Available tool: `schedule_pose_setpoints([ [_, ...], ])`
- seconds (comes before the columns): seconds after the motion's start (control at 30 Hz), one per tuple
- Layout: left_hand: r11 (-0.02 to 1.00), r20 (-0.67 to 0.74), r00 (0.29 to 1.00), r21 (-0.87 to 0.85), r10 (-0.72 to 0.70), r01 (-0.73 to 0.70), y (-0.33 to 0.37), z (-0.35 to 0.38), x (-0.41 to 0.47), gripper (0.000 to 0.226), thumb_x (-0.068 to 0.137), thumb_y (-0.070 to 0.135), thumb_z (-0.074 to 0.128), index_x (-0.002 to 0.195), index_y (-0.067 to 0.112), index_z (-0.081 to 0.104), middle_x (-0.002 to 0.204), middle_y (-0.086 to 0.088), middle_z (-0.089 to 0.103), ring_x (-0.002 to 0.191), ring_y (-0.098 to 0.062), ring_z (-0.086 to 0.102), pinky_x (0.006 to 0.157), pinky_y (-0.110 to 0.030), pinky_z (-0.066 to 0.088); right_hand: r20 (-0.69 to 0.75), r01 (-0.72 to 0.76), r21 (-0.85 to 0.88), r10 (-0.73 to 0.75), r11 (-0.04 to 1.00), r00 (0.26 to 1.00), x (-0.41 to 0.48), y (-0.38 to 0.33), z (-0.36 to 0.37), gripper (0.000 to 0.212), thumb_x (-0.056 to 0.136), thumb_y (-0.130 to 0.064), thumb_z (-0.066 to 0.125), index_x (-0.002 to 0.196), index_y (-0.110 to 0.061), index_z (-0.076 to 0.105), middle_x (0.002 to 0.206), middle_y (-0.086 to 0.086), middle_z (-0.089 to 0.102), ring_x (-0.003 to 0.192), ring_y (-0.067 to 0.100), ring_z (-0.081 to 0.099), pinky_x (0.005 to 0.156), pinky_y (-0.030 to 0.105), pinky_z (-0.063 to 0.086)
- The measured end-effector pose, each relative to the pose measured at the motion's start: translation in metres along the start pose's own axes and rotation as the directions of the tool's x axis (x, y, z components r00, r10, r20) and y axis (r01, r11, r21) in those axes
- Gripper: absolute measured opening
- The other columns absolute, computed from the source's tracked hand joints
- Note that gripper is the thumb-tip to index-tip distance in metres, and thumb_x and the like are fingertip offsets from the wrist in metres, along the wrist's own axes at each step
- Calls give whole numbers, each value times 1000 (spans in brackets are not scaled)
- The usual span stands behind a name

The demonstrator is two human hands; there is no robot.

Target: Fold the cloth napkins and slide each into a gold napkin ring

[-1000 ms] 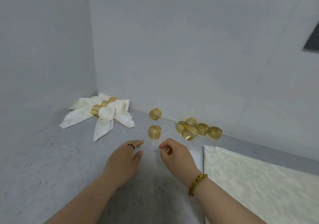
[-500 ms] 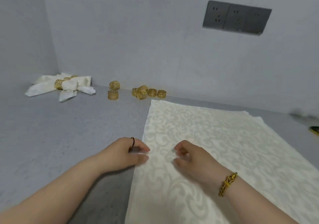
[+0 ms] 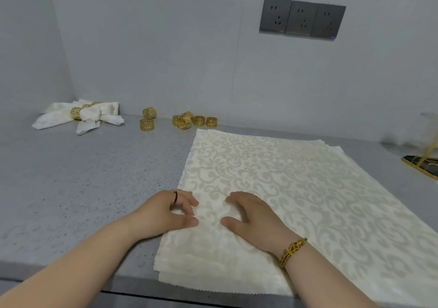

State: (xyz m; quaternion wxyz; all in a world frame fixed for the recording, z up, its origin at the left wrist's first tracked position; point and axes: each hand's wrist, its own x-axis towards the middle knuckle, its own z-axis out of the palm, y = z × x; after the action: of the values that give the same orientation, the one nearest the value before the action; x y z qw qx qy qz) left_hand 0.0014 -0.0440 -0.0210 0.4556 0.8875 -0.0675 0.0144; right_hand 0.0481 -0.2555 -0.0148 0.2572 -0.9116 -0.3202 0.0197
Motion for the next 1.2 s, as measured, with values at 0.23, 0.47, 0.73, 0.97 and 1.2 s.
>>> schedule_pose_setpoints([
  [0.23,995,-123,992,-100,-26,14,-5,4,4,51,81,11,67,36,32,56,80,12,69,82,24,53,71,6,34,136,43,309,-89,950,987,-12,-18,-11,39,72,-39,74,103,-42,49,109,-30,40,118,-3,37,102,12,26],
  [0.47,997,-179,983,-72,-32,19,-4,1,5,34,88,20,57,54,15,61,81,10,57,73,1,53,66,5,34,109,191,31,-194,981,975,-12,-19,-11,56,81,-31,65,131,-29,41,119,-23,41,114,-6,37,97,4,26],
  [0.73,999,-275,961,-48,-23,10,-2,-2,6,35,89,25,54,61,6,57,45,8,43,47,-4,41,50,-7,34,-93,111,-150,-126,982,988,-26,5,-27,38,83,-47,40,92,-21,66,84,-12,61,74,4,52,67,17,37],
  [0.97,992,-62,995,-92,76,-82,-2,-6,-2,59,71,9,55,92,63,58,111,34,48,99,21,47,80,4,36,-106,-56,323,95,945,990,-25,16,-37,42,92,-23,48,55,-9,33,51,-9,29,48,5,28,50,13,27],
  [1.2,930,-47,977,318,209,-184,11,-1,26,25,75,36,52,94,30,67,99,48,41,102,24,30,98,1,7,-46,-84,275,100,958,994,-26,11,-39,35,92,-28,50,58,-19,42,47,-16,41,48,1,39,54,13,32],
])
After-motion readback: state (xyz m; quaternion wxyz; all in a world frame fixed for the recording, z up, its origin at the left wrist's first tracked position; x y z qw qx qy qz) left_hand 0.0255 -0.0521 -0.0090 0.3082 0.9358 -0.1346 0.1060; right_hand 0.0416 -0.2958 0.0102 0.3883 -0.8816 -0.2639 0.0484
